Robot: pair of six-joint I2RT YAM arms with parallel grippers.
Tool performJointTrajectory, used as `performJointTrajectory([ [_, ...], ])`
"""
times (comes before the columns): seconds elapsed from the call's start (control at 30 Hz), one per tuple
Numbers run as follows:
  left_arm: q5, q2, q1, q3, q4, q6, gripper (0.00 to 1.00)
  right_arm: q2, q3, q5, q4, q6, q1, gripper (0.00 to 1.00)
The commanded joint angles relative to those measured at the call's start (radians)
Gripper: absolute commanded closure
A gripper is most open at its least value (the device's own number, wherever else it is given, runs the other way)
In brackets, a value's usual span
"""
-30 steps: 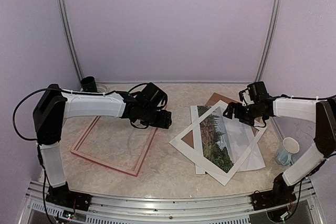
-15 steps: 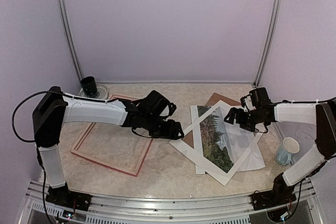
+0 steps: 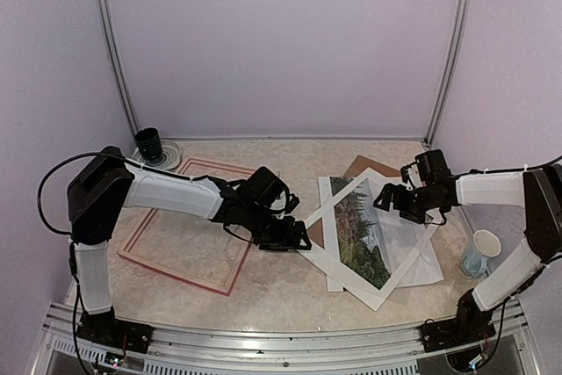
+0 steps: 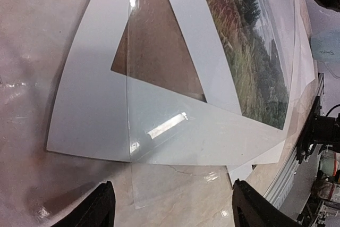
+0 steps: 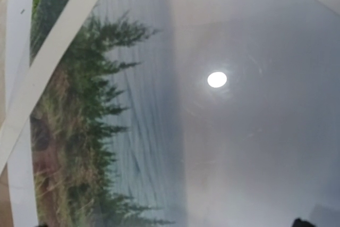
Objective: Put the photo into the frame
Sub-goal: Pick up the glass panel from the frame body.
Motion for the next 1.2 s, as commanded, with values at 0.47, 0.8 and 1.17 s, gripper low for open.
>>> performJointTrajectory([
  [0.47,0.103,0.048,0.002,-0.041,0.005,-0.051,0.24,0.059,-0.060,0.011,0.048,0.021,-0.005,0.01],
  [0.8,0.180,0.064,0.004,-0.066,0.081,-0.098,0.24,0.067,-0.067,0.019,0.044,0.021,-0.005,0.01],
  [1.17,0.262,0.026,0.032,-0.164,0.292,-0.208,0.25,0.079,-0.076,0.018,0.044,0.018,-0.002,0.01],
])
